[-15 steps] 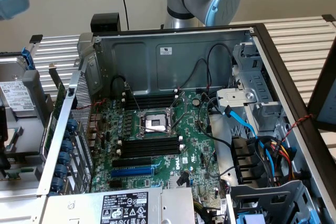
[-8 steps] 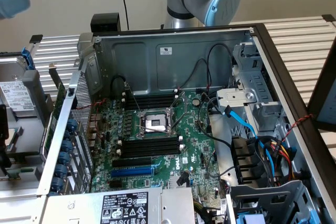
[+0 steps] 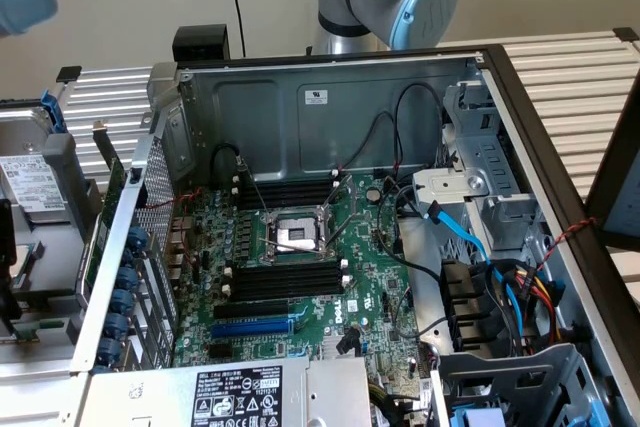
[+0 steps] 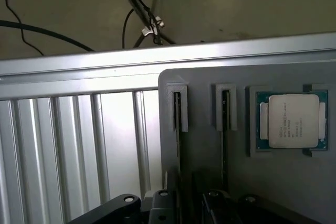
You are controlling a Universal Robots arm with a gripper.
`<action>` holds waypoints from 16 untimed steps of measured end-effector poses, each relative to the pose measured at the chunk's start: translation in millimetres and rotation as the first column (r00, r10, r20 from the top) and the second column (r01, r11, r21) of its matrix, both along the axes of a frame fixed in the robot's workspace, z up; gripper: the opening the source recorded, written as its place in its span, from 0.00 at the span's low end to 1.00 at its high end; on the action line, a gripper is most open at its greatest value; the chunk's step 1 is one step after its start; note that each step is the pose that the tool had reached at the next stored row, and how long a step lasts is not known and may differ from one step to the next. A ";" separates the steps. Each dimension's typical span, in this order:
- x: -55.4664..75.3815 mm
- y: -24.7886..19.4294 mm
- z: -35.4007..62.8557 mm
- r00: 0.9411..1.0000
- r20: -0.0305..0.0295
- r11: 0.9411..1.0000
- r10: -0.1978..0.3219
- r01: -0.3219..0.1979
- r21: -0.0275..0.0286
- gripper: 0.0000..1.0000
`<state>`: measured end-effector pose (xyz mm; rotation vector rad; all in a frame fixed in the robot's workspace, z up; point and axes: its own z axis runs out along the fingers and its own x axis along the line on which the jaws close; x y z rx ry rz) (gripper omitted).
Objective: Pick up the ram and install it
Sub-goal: 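Pick up the ram and move it above insertion slot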
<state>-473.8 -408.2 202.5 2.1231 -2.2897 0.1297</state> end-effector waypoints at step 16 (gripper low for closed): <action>0.0 0.1 -0.4 1.000 0.000 1.000 -0.002 0.002 0.000 0.27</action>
